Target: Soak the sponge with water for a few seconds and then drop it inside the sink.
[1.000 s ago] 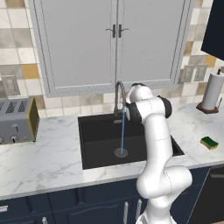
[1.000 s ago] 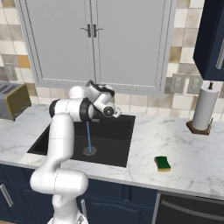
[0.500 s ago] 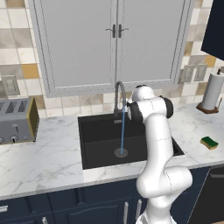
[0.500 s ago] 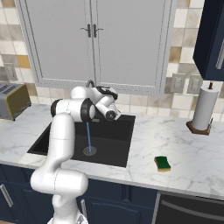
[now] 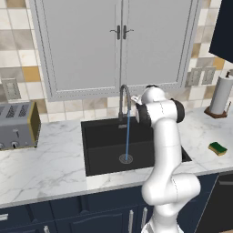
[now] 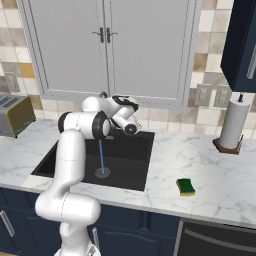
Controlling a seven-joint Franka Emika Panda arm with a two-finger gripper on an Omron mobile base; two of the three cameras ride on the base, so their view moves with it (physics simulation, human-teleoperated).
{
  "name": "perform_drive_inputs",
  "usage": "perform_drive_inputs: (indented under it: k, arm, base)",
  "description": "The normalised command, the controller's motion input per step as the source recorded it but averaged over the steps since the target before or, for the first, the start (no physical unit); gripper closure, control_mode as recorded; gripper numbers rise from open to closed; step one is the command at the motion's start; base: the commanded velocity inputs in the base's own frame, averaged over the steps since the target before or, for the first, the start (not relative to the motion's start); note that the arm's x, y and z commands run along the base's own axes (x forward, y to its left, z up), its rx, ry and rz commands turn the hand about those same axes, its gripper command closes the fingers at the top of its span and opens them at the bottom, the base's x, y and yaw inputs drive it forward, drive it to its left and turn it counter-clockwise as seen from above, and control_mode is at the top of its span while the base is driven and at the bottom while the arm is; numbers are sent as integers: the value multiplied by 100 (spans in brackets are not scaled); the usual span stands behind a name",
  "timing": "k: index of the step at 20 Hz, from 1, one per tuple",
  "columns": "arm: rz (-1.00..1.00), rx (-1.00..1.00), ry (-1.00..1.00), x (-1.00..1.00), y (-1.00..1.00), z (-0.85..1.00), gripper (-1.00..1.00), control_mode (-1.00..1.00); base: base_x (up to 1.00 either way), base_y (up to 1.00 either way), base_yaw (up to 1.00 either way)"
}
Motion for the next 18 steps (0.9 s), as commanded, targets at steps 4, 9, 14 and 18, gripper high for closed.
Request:
perform_drive_inputs:
  k: [4,9,14,18]
  arm:
    - [-3,11,0,0,-31,58,-100,-100]
    - [-3,7,2,-16,-40,44,-100,-100]
    - [-4,7,2,-48,-53,16,-100,-100]
    - [-1,5,0,-55,-51,22,-100,-100]
  base:
    - [0,0,0]
    - [0,0,0]
    - [0,0,0]
    - [0,0,0]
